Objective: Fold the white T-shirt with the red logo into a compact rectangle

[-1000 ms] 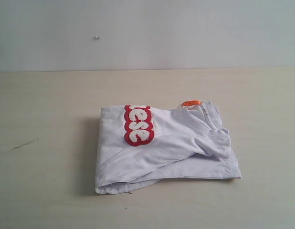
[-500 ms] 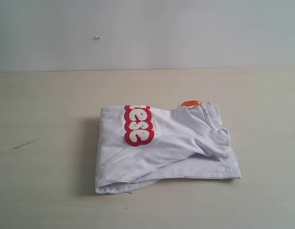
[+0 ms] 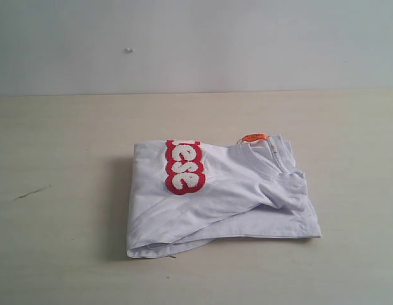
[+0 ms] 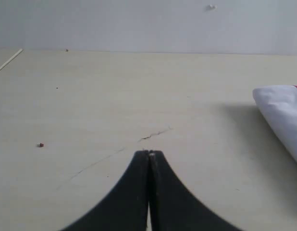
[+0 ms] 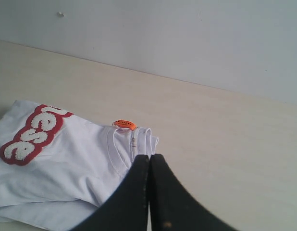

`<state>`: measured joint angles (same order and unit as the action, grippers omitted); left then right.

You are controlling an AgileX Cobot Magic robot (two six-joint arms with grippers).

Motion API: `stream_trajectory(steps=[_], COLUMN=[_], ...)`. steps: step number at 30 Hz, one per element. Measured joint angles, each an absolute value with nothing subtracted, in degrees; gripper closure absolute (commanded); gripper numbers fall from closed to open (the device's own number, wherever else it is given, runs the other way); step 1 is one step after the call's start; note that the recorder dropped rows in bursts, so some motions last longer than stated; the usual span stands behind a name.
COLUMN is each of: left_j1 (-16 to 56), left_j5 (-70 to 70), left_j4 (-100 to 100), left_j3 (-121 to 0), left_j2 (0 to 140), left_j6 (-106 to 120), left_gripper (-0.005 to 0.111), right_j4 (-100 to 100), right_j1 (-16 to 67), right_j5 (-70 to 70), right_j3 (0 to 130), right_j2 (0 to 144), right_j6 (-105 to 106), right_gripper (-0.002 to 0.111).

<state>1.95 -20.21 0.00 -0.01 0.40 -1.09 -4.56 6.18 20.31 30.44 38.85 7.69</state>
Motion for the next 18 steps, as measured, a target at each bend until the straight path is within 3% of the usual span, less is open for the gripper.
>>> stream_trajectory(steps=[18], left_j1=[1.95], left_j5=[-20.21], left_j4=[0.0], left_j3=[-0.01], left_j2=[0.4], left_j6=[-1.09], left_gripper=[0.107], right_j4=[-4.46], right_j1=[4.51], right_j5=[22.74], right_j3=[30.07], right_j2=[35.08], right_j6=[9.58], right_gripper=[0.108])
